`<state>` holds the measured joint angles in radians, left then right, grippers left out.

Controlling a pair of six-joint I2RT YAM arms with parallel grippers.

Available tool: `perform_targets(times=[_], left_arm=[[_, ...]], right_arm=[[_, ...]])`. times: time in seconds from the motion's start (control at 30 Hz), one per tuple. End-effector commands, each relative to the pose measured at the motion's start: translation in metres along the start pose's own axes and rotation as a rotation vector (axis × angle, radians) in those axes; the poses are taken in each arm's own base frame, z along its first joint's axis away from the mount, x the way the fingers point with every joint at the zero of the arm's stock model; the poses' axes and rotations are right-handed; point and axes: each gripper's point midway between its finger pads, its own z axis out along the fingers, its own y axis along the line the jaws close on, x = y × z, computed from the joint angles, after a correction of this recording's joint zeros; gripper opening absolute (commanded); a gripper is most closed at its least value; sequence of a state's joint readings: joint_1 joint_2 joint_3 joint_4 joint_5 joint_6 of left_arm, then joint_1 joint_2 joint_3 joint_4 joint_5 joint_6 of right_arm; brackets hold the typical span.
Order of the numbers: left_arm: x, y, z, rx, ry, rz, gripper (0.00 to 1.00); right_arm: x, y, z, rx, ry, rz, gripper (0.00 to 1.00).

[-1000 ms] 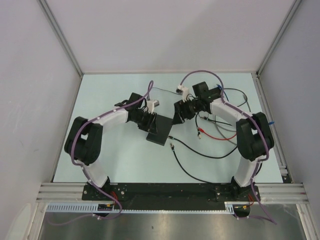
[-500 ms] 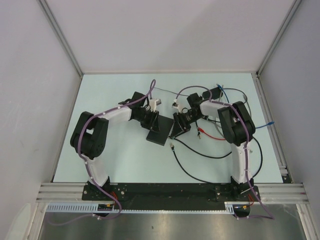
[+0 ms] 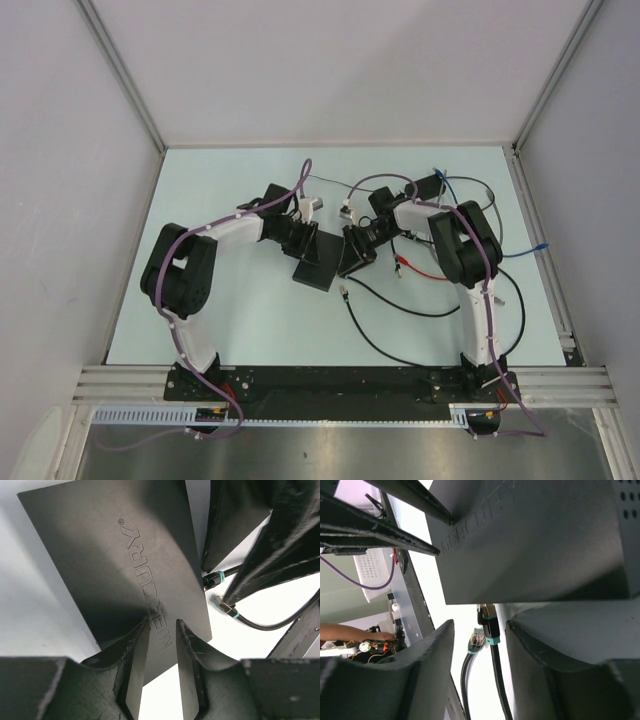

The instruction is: Pull the plug from the switch port

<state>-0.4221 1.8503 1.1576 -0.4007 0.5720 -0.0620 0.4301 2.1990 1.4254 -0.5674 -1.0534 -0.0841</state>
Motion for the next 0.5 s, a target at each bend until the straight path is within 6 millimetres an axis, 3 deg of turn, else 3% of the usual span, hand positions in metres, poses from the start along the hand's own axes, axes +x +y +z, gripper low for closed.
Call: perform_targets(times=[0.0, 0.33, 0.47], left_arm=[[0.060, 0.042, 0.016, -0.168, 0.176, -0.033, 0.37], [0.060, 0.042, 0.017, -0.177, 0.180, -0.023, 0.38], [0.061, 0.042, 0.017, -0.178, 0.183, -0.016, 0.38]], right_arm=[[0.016, -0.044, 0.016, 0.169, 0.067, 0.017, 0.47], [0.019, -0.056, 0.017, 0.226, 0.080, 0.026, 0.41], [0.028, -0.068, 0.020, 0.279, 0.108, 0.094, 0.38]])
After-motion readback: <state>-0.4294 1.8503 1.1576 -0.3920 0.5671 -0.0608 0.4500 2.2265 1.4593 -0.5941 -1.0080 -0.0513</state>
